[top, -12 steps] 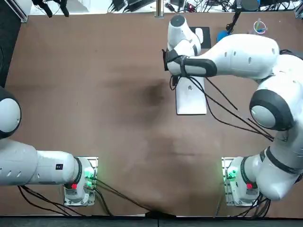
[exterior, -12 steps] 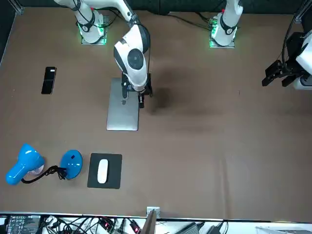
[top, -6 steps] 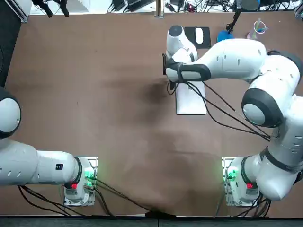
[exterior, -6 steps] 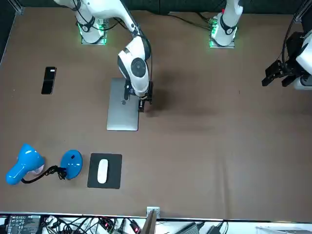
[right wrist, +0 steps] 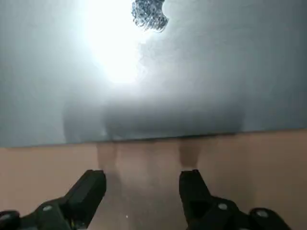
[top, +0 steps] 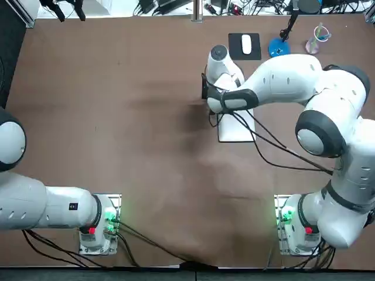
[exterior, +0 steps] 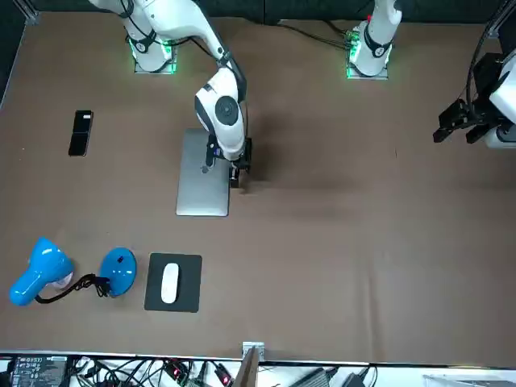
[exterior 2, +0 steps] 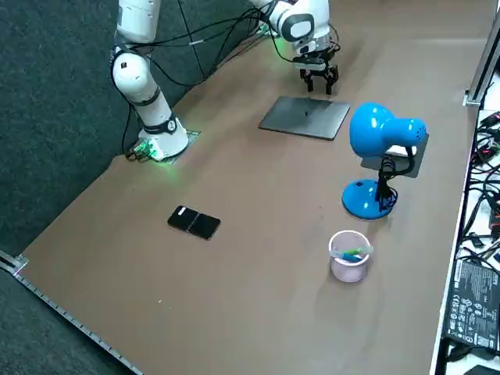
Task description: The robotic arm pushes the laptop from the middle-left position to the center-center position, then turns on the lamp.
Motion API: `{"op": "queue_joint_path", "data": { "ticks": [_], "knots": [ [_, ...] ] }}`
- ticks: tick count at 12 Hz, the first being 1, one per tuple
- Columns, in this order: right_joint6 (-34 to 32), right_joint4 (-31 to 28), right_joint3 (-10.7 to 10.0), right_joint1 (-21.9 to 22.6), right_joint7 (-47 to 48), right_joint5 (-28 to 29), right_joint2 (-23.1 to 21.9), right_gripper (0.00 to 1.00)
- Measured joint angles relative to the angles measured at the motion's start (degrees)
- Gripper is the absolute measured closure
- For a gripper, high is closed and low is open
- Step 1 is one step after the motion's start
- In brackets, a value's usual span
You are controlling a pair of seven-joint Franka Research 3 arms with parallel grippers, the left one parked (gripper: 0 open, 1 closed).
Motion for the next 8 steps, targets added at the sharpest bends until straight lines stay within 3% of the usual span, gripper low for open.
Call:
{"op": "queue_joint_path", "data": {
  "ticks": [3, 8],
  "knots": [
    [5.6, -3.9, -0.4, 0.0, 0.1, -0.1, -0.8, 0.05],
    [7.0, -6.3, -0.5, 0.0, 0.4, -0.2, -1.3, 0.05]
  ]
}}
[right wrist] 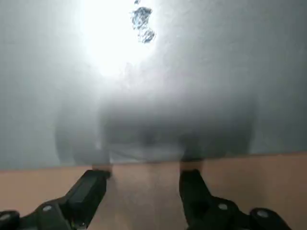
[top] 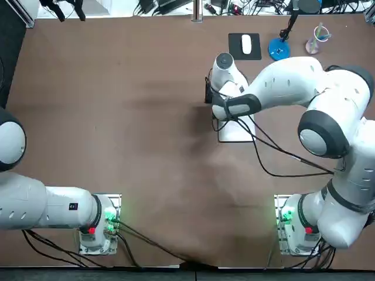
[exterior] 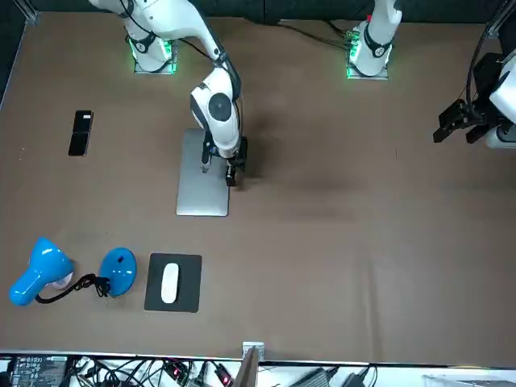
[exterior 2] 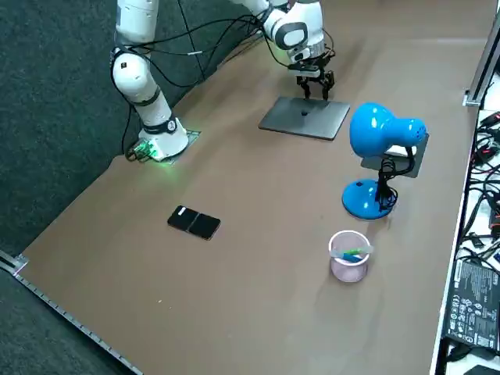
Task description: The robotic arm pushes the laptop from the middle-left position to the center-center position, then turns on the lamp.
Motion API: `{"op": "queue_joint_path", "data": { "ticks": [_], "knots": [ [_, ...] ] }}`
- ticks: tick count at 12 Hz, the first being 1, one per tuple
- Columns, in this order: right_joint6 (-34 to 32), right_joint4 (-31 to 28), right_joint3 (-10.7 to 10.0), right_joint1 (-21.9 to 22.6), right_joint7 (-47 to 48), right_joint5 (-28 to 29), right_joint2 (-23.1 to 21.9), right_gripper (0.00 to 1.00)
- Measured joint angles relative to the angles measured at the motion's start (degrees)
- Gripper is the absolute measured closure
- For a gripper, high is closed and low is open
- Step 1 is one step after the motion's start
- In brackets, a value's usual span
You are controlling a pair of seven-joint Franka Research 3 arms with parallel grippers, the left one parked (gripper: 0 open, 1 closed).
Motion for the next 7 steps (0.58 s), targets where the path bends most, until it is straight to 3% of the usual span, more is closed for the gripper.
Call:
{"op": "queue_joint_path", "data": {
  "ticks": [7],
  "knots": [
    [1.6, -3.2, -0.4, 0.0, -0.1, -0.2, -1.4, 0.05]
  ]
}}
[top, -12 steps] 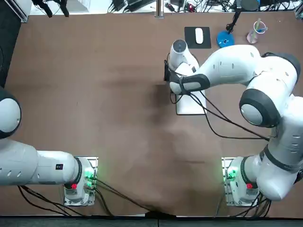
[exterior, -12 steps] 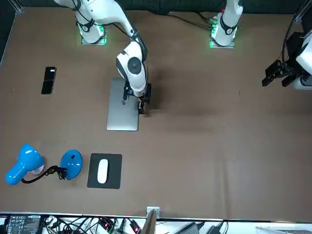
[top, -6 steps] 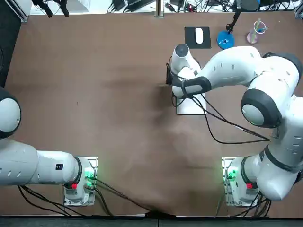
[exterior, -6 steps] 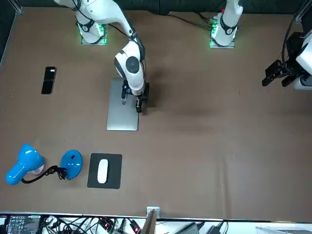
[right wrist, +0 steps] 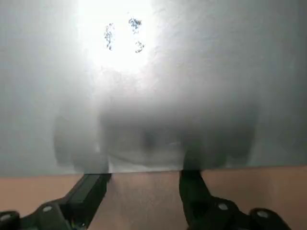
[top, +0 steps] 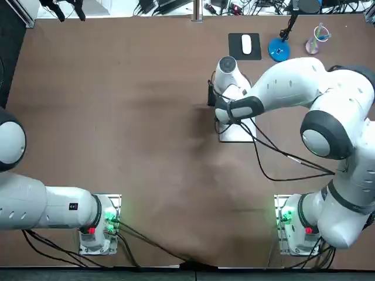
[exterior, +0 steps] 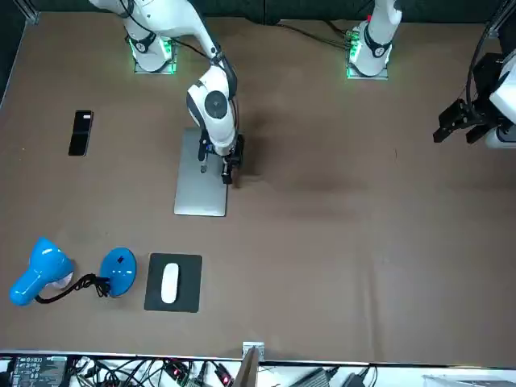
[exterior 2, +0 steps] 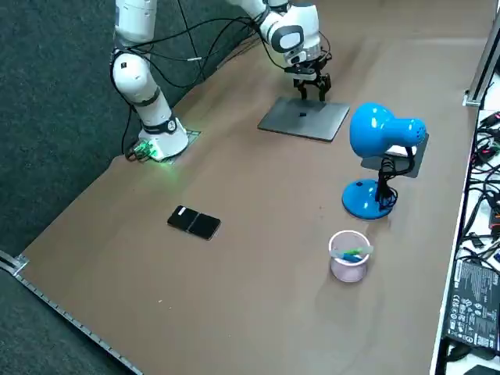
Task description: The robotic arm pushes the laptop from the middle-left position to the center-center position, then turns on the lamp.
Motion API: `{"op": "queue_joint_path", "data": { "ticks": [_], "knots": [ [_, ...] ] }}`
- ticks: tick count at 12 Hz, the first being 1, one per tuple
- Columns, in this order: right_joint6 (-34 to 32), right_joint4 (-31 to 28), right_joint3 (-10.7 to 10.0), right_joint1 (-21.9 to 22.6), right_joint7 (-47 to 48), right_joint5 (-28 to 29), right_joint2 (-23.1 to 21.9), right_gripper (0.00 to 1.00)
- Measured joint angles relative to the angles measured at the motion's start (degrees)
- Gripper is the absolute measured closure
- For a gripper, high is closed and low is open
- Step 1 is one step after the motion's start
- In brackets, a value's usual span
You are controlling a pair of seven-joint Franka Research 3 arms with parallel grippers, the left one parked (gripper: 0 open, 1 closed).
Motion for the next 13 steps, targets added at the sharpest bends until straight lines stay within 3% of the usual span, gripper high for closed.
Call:
{"op": "queue_joint_path", "data": {
  "ticks": [5, 13],
  "knots": [
    [0.2, -3.0, -1.2, -0.6, -2.1, -0.1, -2.0, 0.05],
    [0.4, -6.1, -1.3, -3.8, -7.3, -0.1, -3.3, 0.05]
  ]
}}
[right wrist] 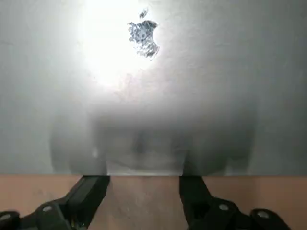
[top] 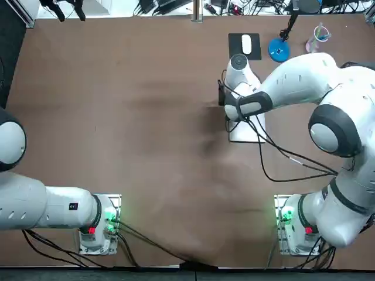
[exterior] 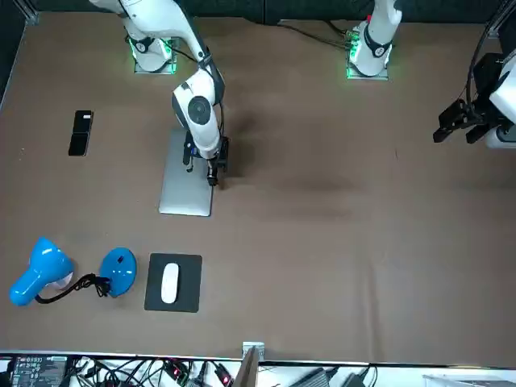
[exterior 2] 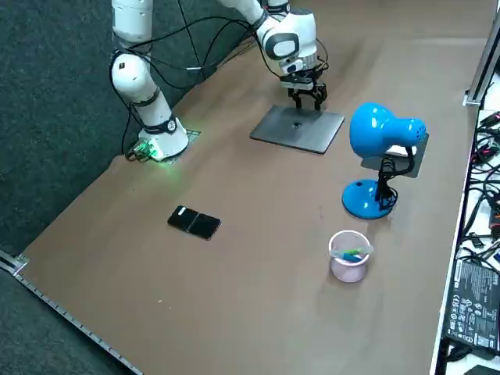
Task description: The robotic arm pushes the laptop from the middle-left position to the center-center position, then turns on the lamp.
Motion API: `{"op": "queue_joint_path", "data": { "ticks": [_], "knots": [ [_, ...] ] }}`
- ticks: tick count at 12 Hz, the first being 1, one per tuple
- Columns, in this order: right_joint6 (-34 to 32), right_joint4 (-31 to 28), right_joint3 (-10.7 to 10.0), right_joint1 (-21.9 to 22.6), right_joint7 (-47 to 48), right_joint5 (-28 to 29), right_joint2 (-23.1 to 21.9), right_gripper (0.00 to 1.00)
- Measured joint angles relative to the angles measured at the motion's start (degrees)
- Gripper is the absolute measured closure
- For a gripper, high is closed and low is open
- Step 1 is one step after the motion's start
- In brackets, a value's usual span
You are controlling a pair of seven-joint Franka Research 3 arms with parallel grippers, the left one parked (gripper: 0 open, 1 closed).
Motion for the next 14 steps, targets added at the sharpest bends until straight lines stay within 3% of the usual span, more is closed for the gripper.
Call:
{"op": "queue_joint_path", "data": {
  "ticks": [14],
  "knots": [
    [0.0, -8.8, -0.1, -8.1, -9.0, -0.1, -5.8, 0.06]
  ]
}}
